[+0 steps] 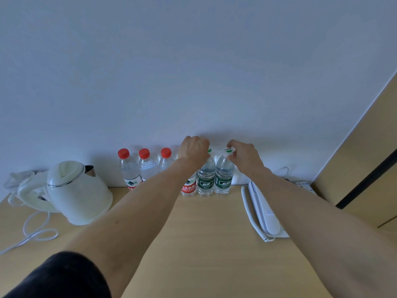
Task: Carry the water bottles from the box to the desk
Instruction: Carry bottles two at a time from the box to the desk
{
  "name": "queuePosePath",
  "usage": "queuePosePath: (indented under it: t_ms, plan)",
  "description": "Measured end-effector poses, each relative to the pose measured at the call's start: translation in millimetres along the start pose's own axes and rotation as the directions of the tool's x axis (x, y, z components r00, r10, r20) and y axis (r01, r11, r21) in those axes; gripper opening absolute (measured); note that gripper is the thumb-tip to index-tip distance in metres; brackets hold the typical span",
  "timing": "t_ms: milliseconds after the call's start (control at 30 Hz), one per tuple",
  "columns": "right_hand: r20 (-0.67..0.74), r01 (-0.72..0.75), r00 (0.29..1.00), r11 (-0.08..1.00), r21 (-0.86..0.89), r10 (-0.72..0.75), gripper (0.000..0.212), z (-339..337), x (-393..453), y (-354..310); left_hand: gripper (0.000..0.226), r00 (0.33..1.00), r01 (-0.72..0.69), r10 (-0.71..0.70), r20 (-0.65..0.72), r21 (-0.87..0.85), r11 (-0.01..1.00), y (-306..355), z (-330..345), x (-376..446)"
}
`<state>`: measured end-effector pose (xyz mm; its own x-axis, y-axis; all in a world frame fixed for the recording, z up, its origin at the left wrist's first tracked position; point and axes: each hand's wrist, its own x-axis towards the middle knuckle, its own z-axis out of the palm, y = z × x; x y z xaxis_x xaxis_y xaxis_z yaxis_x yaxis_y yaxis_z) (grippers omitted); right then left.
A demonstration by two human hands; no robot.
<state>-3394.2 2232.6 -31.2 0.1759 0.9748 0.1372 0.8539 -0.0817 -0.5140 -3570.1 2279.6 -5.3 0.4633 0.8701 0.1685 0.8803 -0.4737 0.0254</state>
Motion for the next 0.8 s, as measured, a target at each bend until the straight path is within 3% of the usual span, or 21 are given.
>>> queuePosePath:
  t_ms: [300,567,800]
  plan:
    - [0.023,0.000,1.000,1.000,-0.007,0.000,0.030,-3.5,-0.4,-0.4,0.029,1.000,0.019,-0.019,-0.002,0.000,1.000,0.1,1.5,0.7]
    - [0.076,-0.009,0.997,0.998,-0.069,0.014,0.045,-19.1,-7.3,-7.8,0.040,0.999,0.019,-0.021,-0.029,-0.051,0.999,-11.1,-11.2,-2.0]
    - [0.083,-0.036,0.995,0.971,-0.236,0.057,0.047,-49.9,-21.1,-20.5,0.045,0.998,-0.052,0.051,-0.027,-0.016,0.999,-10.6,-37.1,-6.3]
